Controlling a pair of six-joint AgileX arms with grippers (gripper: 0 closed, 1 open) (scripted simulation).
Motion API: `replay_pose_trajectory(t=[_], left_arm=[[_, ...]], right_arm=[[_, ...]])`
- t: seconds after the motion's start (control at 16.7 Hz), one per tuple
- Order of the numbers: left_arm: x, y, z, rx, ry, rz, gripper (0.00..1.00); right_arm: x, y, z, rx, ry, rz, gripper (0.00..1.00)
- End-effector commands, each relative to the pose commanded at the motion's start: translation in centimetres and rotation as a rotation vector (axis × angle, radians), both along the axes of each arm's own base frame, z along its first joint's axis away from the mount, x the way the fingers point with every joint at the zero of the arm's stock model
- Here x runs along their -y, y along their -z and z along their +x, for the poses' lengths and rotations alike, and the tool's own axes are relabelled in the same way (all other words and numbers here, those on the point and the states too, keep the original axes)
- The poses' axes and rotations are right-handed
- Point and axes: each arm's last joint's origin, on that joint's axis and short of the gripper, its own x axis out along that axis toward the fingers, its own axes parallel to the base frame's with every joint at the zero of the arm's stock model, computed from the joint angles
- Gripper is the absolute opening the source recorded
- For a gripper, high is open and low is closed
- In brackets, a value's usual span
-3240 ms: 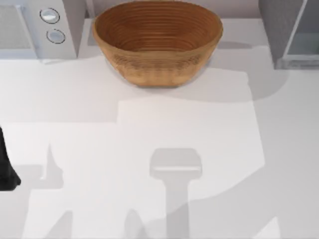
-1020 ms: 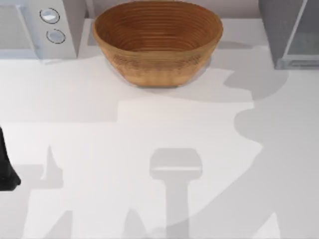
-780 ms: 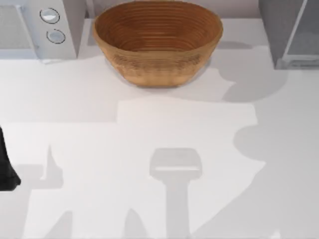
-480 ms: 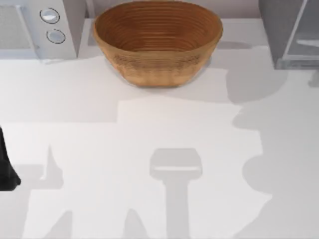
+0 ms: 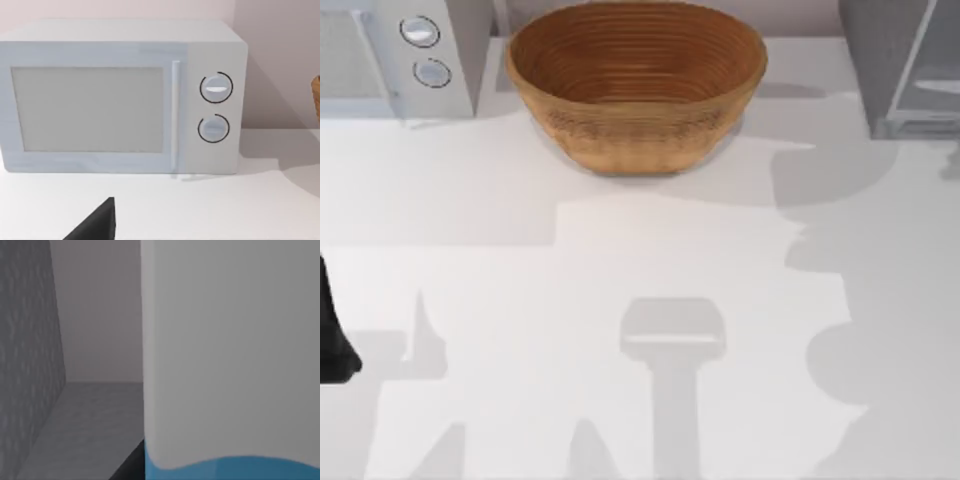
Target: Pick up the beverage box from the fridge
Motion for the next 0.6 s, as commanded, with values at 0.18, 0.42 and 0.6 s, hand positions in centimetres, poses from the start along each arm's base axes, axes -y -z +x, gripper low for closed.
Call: replay_pose_trajectory(t=[0.18, 0.42, 0.6], left_arm=[[0.0, 0.0, 0.0, 0.0, 0.0, 0.0, 1.0], [0.0, 0.0, 0.0, 0.0, 0.0, 0.0, 1.0], [0.0, 0.0, 0.0, 0.0, 0.0, 0.0, 1.0]], right_arm=[[-0.9, -1.4, -1.1, 0.0, -0.003, -0.005, 0.0], [-3.1, -4.8, -4.9, 0.009, -0.003, -0.013, 0.0], [-5.2, -7.1, -9.8, 0.026, -0.002, -0.016, 0.0]])
